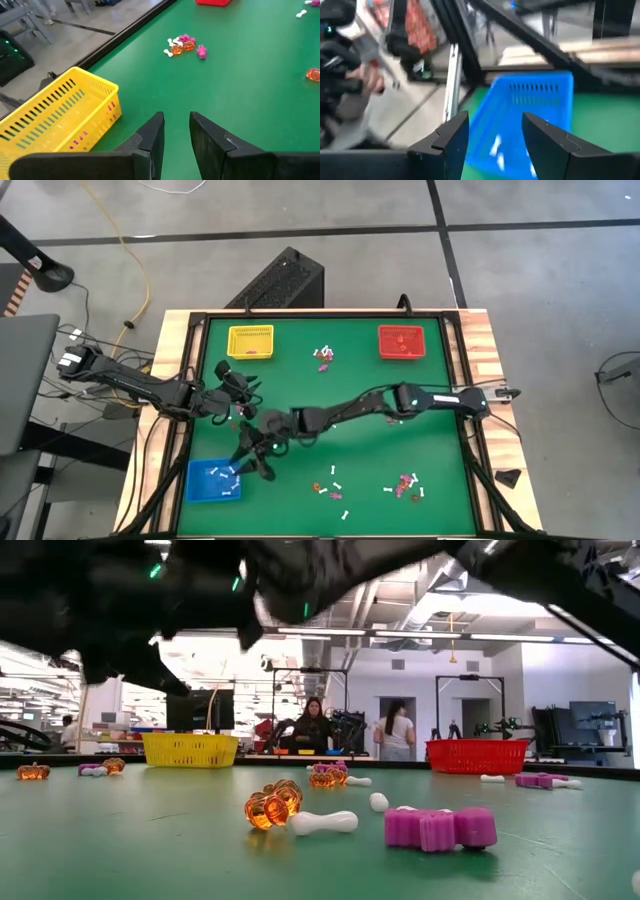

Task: Sort Halloween decoration
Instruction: Put the pumpkin toy into the orange bin

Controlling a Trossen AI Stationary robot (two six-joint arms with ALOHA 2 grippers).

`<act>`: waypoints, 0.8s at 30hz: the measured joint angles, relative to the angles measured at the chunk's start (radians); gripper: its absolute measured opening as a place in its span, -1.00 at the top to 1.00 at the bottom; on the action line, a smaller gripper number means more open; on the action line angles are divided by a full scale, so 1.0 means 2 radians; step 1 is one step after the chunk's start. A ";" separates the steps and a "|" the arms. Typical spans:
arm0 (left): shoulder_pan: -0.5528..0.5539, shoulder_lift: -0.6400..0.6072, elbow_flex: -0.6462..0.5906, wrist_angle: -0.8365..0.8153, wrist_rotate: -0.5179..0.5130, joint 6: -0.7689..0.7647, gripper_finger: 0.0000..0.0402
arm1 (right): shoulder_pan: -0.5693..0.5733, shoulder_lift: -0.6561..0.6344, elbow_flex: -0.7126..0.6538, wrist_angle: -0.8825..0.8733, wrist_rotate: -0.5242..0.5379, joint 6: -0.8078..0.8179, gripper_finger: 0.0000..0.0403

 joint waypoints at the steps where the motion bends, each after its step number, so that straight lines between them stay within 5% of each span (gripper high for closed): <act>1: 0.000 0.000 0.000 -0.001 0.000 0.000 0.60 | -0.003 -0.017 0.000 -0.057 -0.009 -0.010 -0.06; 5: 0.000 0.000 0.000 0.000 0.002 -0.004 0.60 | -0.009 -0.087 0.000 -0.312 -0.025 -0.092 -0.02; 15: 0.000 0.000 0.000 0.000 0.006 0.002 0.59 | -0.013 -0.254 -0.031 -0.777 0.101 -0.147 0.07; 19: 0.000 0.000 0.000 0.002 0.007 0.001 0.59 | -0.012 -0.349 -0.128 -0.779 0.170 -0.117 0.11; 24: 0.000 0.000 0.000 0.002 0.018 -0.007 0.59 | -0.019 -0.499 -0.321 -0.676 0.216 -0.031 0.13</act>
